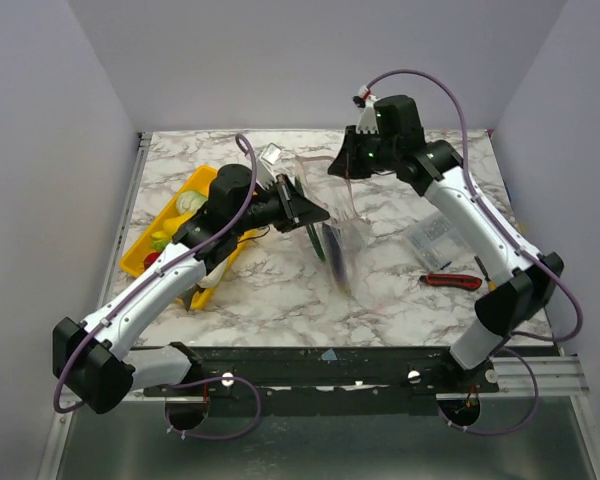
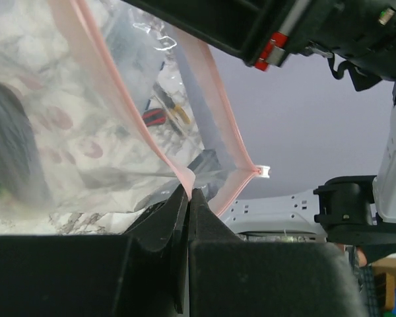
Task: Place the food in the zip-top bag and seal the zipper
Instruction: Adjust the zipper food storage bag at the center of the board.
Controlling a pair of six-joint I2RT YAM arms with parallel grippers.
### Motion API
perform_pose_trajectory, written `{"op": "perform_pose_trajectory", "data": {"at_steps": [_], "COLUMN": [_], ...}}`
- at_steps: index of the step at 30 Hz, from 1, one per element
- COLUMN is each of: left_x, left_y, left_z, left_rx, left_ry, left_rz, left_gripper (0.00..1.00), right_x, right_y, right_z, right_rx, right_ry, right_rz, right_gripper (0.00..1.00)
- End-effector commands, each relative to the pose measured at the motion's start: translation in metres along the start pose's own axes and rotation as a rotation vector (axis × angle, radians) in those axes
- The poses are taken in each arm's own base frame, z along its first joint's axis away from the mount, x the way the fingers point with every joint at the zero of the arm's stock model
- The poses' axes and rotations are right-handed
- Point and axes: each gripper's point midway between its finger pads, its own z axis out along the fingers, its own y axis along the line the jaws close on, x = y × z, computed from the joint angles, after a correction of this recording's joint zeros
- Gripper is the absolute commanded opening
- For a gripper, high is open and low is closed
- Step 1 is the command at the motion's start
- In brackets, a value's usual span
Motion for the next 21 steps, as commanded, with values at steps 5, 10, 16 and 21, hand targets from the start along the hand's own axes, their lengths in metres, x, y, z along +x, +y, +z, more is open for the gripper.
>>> {"op": "perform_pose_trajectory", "data": {"at_steps": [5, 10, 16, 21], "left_x": [0.015, 0.027, 0.006, 0.002], "left_y": [-0.003, -0.032, 0.024, -0.034], "left_z": [-0.003, -0.023, -0.01, -0.018], "left_rx": [-0.037, 0.047, -0.158, -0.056], "left_ry": [0.063, -0.039, -0.043, -0.044], "left_rz": [0.082, 0.115, 0.081, 0.156], "left_gripper": [0.0, 0.0, 0.0, 0.0], "right_x": [0.011, 0.011, 0.027, -0.003], "right_y": [-0.015, -0.012, -0.005, 0.003], "right_z": [-0.019, -0.053, -0.016, -0.043], "right_rx": [0.07, 0.076, -0.039, 0.005], "right_ry": [-0.086, -0.165, -0.169, -0.204], "right_rz": [0.02, 0.026, 0.104, 0.036], "right_gripper": [0.01, 0.01, 0.01, 0.01]}}
